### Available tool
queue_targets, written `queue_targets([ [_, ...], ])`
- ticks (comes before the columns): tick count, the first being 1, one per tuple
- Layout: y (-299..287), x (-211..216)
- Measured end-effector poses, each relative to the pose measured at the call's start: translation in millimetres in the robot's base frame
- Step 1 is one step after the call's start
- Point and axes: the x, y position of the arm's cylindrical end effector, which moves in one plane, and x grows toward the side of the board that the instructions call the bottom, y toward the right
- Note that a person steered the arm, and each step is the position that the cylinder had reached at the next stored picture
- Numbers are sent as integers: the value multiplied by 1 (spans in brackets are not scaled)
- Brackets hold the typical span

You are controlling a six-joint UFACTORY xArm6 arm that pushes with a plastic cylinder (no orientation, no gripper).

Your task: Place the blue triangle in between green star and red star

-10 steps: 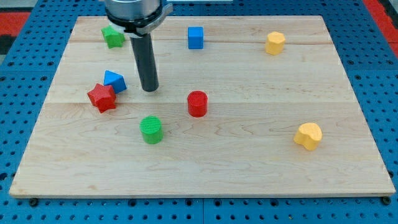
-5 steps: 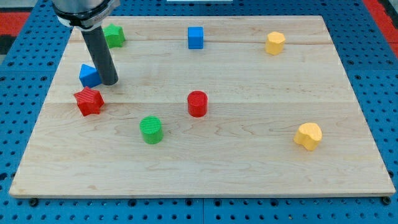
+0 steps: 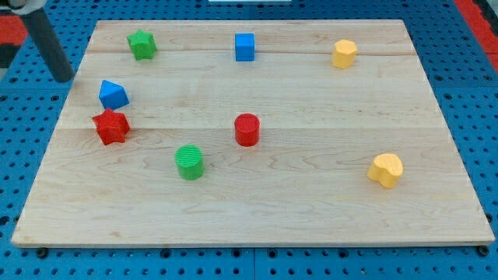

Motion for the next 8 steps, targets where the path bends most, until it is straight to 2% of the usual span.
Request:
queue_targets([
  [1, 20, 28],
  [2, 56, 31],
  [3, 63, 15],
  [8, 34, 1],
])
